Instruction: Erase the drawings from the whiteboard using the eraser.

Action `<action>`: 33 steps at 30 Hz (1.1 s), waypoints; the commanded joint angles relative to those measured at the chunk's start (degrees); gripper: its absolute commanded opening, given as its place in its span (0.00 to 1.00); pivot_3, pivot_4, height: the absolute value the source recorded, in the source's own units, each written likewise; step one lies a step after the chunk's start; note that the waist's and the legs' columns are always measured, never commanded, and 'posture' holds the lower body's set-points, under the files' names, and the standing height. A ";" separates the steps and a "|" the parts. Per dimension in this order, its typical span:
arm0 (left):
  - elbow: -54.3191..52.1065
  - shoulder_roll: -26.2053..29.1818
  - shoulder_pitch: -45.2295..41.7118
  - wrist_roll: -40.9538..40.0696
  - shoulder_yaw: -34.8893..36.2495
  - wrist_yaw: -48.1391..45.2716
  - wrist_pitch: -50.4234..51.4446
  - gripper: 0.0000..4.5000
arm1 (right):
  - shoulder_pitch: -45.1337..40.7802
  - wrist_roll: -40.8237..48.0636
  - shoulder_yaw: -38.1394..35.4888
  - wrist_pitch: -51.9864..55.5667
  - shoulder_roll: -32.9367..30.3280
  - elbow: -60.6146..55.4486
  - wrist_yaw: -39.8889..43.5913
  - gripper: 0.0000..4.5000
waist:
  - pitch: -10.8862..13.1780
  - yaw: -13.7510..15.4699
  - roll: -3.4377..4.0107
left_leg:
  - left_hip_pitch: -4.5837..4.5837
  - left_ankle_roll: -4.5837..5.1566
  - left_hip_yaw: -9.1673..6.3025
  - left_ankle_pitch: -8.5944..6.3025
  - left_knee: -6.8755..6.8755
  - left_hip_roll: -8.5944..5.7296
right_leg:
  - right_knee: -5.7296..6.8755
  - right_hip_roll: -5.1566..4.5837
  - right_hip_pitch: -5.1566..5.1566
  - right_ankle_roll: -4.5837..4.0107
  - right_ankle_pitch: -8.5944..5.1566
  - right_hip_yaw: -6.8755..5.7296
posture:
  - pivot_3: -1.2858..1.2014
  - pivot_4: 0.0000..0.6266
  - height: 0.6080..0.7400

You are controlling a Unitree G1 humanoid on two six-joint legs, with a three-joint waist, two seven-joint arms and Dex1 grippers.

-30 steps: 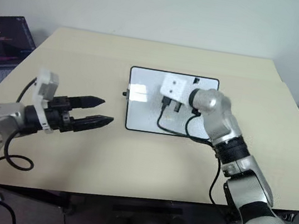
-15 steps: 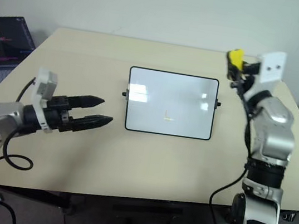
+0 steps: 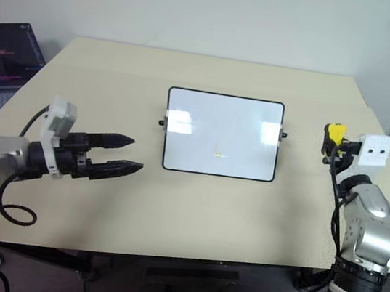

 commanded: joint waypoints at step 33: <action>-1.19 -0.47 -0.53 -0.17 -0.23 1.23 -0.63 1.00 | -20.45 -16.98 39.95 -14.50 -10.01 3.58 17.50 0.21 | 0.00 0.00 -0.01 | -0.01 0.00 -0.03 0.00 0.01 0.01 | -0.03 0.01 -0.02 0.00 0.00 -0.06 | 0.52 0.24 1.00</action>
